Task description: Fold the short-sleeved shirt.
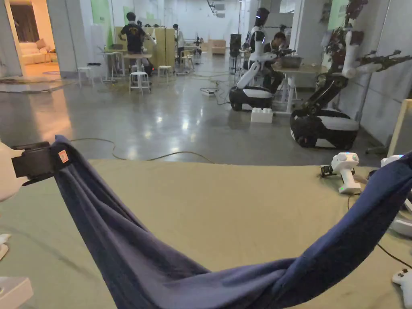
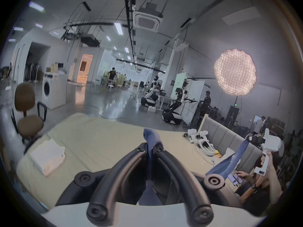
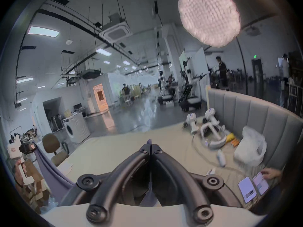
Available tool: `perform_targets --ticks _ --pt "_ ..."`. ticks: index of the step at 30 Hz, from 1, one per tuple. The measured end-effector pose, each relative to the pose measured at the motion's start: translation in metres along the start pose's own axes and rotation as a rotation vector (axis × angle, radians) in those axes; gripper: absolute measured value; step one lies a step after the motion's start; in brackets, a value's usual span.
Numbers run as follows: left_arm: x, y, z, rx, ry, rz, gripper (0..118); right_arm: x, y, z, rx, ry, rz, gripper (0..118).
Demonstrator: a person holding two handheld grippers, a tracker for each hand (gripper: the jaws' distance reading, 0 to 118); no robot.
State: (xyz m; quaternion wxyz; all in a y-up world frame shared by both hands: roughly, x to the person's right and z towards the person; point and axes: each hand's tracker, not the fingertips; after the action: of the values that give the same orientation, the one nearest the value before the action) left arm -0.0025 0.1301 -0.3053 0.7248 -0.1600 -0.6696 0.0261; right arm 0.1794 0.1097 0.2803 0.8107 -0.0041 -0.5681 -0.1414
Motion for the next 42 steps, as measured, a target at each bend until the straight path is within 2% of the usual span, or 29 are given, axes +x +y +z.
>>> perform_targets --ticks 3,9,13,18,24,34,36,42 --pt "0.003 0.038 -0.005 0.037 0.062 -0.078 7 0.012 0.036 0.005 0.050 -0.034 -0.003 1" --pt "-0.021 0.092 -0.013 0.038 0.132 -0.041 7 0.041 0.089 0.007 0.129 -0.094 -0.055 1" --pt "-0.036 0.105 -0.015 0.061 0.169 -0.023 7 0.052 0.108 0.005 0.159 -0.152 -0.054 1" --pt "-0.046 0.114 -0.021 0.095 0.190 -0.038 7 0.063 0.119 0.002 0.179 -0.179 -0.085 1" --pt "-0.059 0.124 -0.040 0.109 0.226 -0.028 7 0.060 0.125 -0.004 0.200 -0.228 -0.084 1" --pt "-0.075 0.152 -0.092 0.105 0.242 -0.009 7 0.049 0.135 -0.019 0.228 -0.247 -0.026 1" --pt "-0.071 0.154 -0.105 0.092 0.287 -0.056 7 0.047 0.136 -0.024 0.219 -0.238 0.002 1" --pt "-0.087 0.166 -0.141 0.099 0.287 -0.006 7 0.045 0.135 -0.031 0.184 -0.261 0.081 1"
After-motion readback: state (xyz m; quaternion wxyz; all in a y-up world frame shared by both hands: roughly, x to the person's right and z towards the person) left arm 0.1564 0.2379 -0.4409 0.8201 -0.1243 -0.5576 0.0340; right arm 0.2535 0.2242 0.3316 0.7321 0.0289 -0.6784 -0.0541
